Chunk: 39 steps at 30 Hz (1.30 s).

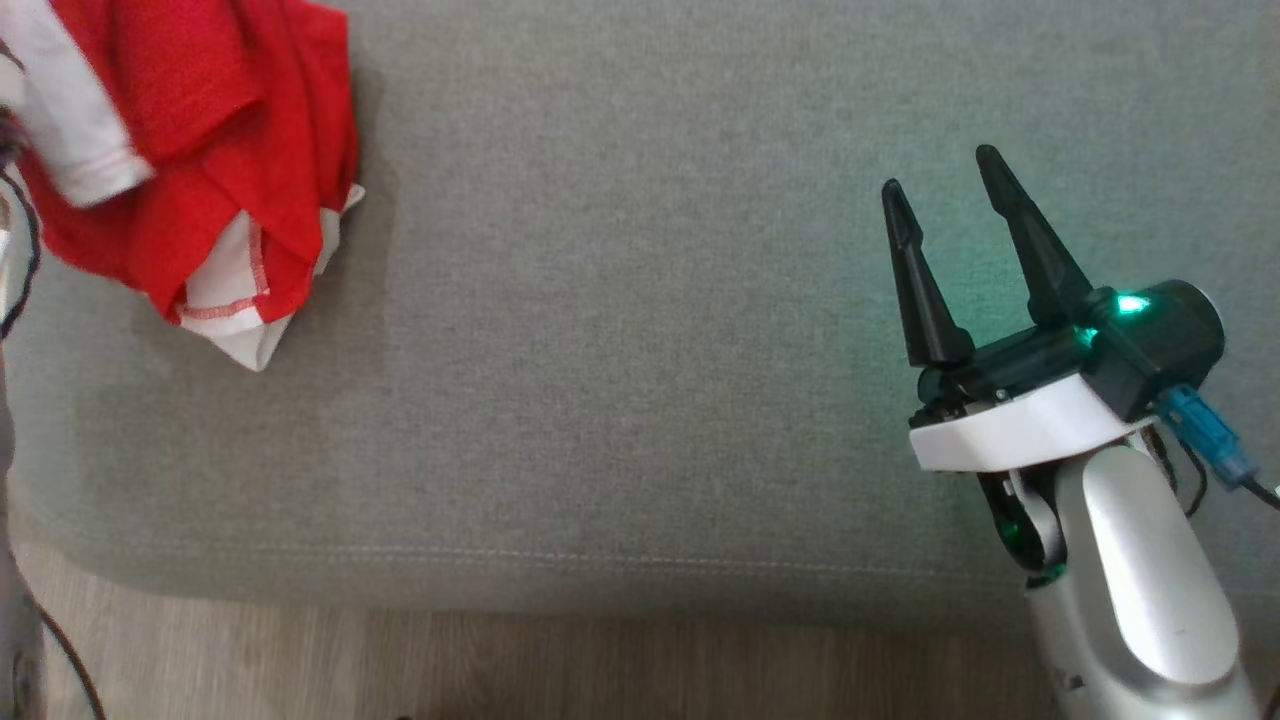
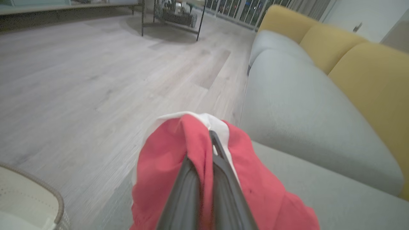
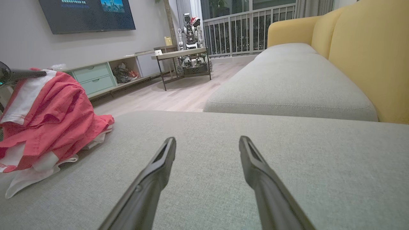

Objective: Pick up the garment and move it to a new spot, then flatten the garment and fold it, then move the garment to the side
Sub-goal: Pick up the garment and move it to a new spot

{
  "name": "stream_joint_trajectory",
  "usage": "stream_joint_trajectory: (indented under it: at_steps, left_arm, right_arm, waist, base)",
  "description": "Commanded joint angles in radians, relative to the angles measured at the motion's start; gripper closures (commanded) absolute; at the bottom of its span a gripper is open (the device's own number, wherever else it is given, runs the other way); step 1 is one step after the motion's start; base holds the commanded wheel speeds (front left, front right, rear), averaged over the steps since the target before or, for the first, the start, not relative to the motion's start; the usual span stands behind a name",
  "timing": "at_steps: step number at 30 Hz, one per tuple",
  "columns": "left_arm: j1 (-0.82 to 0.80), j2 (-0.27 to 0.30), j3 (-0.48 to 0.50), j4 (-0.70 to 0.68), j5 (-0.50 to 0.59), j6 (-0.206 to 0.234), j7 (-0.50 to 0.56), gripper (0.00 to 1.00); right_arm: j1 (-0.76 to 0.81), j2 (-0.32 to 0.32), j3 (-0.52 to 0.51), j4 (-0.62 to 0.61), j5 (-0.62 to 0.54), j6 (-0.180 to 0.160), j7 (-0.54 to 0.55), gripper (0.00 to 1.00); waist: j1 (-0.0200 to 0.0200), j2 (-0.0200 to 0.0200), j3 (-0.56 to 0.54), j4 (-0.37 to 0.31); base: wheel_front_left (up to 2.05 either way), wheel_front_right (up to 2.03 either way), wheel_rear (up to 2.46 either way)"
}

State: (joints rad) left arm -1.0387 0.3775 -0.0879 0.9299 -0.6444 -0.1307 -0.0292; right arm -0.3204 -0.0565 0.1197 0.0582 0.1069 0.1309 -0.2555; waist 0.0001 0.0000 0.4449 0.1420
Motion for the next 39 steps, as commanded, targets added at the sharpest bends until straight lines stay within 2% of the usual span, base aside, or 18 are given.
stream_joint_trajectory:
  at_steps: [1,5,9,14,19,25,30,35,39]
  left_arm:
    - [-0.043,0.065,0.029,-0.047,-0.012,0.0,-0.049,1.0]
    - [-0.046,0.075,0.024,-0.097,-0.031,0.0,-0.157,1.0]
    - [-0.037,0.07,0.0,-0.189,-0.051,0.0,-0.201,1.0]
    - [-0.014,0.047,-0.03,-0.331,-0.093,0.0,-0.196,1.0]
    - [-0.009,0.003,-0.025,-0.449,-0.136,0.028,-0.151,1.0]
    - [0.016,-0.079,-0.061,-0.645,-0.159,0.111,-0.076,1.0]
    - [0.012,-0.152,-0.113,-0.758,-0.127,0.18,-0.072,1.0]
    - [0.013,-0.244,-0.157,-0.781,-0.087,0.245,-0.129,1.0]
    - [0.039,-0.292,-0.186,-0.747,-0.059,0.282,-0.192,1.0]
  right_arm:
    - [-0.005,0.006,0.026,-0.027,0.014,0.0,-0.006,0.0]
    - [-0.005,0.006,0.024,-0.02,0.033,0.0,-0.006,0.0]
    - [0.0,0.006,0.016,-0.015,0.054,0.0,-0.006,0.0]
    - [0.003,0.006,-0.009,-0.017,0.076,0.0,-0.006,0.0]
    - [-0.002,0.006,-0.027,-0.027,0.088,0.0,-0.006,0.0]
    - [-0.02,0.006,-0.031,-0.049,0.104,0.0,-0.006,0.0]
    - [-0.043,0.006,-0.041,-0.079,0.121,0.0,-0.006,0.0]
    - [-0.061,0.006,-0.06,-0.107,0.141,0.0,-0.006,0.0]
    - [-0.069,0.006,-0.074,-0.13,0.156,0.0,-0.006,0.0]
  waist:
    - [-0.0001,0.0,-0.033,0.004]
    - [-0.0001,0.0,-0.075,0.0]
    - [-0.0001,0.0,-0.123,-0.015]
    - [-0.0001,0.0,-0.173,-0.053]
    - [-0.0001,0.0,-0.193,-0.1]
    - [-0.0001,0.0,-0.19,-0.207]
    - [-0.0001,0.0,-0.161,-0.305]
    - [-0.0001,0.0,-0.123,-0.394]
    - [-0.0001,0.0,-0.092,-0.452]
  base:
    - [0.0,0.0,0.0]
    - [0.0,0.0,0.0]
    - [0.0,0.0,0.0]
    - [0.0,0.0,0.0]
    - [0.0,0.0,0.0]
    - [0.0,0.0,0.0]
    - [0.0,0.0,0.0]
    - [0.0,0.0,0.0]
    - [0.0,0.0,0.0]
